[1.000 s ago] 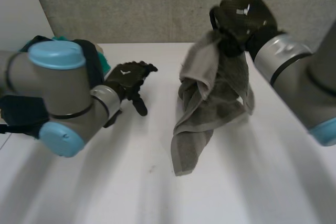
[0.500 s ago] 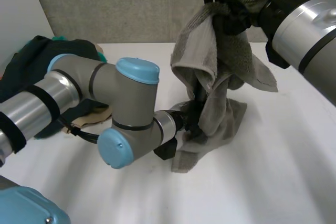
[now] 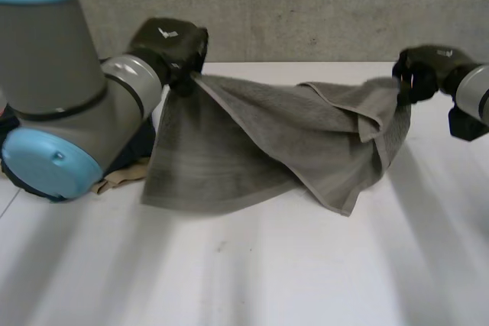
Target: Fold the laundry.
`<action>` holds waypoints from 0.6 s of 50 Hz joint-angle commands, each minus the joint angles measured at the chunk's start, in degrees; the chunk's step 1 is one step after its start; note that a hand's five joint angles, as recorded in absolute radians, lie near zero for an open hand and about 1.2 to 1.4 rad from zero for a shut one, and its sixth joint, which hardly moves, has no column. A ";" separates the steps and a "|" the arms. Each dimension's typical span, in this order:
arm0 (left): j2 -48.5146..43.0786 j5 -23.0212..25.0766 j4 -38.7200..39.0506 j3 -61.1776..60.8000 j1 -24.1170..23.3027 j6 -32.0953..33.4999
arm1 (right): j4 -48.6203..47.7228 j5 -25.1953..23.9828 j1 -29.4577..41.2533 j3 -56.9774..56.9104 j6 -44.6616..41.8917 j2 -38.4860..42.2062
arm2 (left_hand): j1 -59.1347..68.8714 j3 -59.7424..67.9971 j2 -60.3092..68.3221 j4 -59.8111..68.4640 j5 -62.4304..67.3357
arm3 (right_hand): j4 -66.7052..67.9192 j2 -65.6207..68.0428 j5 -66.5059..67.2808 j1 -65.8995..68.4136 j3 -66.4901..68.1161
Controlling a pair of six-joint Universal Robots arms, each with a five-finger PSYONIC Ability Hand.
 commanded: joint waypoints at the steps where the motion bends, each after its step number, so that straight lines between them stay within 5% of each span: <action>1: -10.20 -1.00 0.49 -1.55 -6.00 6.31 | 4.11 3.72 -0.46 -9.28 2.16 13.95 | 13.07 12.07 11.55 11.71 13.37 | 11.62 12.59 14.09 16.97 11.97; 6: -17.84 -3.80 0.49 1.17 -8.82 5.60 | 4.20 4.69 0.34 -15.17 2.69 20.02 | 13.07 12.07 11.55 11.71 13.37 | 11.62 12.59 14.09 16.97 11.97; 8: -20.40 -5.56 0.22 3.19 -9.35 5.34 | 4.03 6.09 0.78 -18.16 3.22 22.04 | 13.07 12.07 11.55 11.71 13.37 | -3.16 -2.19 -0.68 2.19 -2.80; 11: -21.02 -7.49 0.14 4.77 -9.61 4.90 | 2.89 9.42 0.95 -21.49 3.83 23.89 | 12.42 11.43 10.91 11.06 12.72 | -8.06 -7.09 -5.58 -2.71 -7.70; 13: -20.93 -7.59 0.40 4.60 -9.61 4.55 | 1.84 11.71 0.78 -22.90 3.66 24.68 | 0.70 -0.29 -0.81 -0.66 1.00 | -20.79 -19.82 -18.31 -15.44 -20.43; 16: -19.70 -5.66 0.58 4.08 -9.79 3.67 | -0.98 15.41 0.78 -25.28 2.96 26.00 | -28.88 -29.88 -30.40 -30.24 -28.58 | -58.38 -57.41 -55.91 -53.03 -58.03; 19: -17.43 -3.82 0.40 2.59 -10.05 2.88 | -1.77 16.90 1.13 -25.99 0.60 25.74 | -49.76 -50.75 -51.27 -51.12 -49.46 | -58.38 -57.41 -55.91 -53.03 -58.03; 30: -2.92 -4.34 0.66 -11.29 -3.82 1.21 | 10.79 14.36 2.27 -9.23 -14.79 9.32 | -52.68 -53.68 -54.20 -54.04 -52.38 | -58.38 -57.41 -55.91 -53.03 -58.03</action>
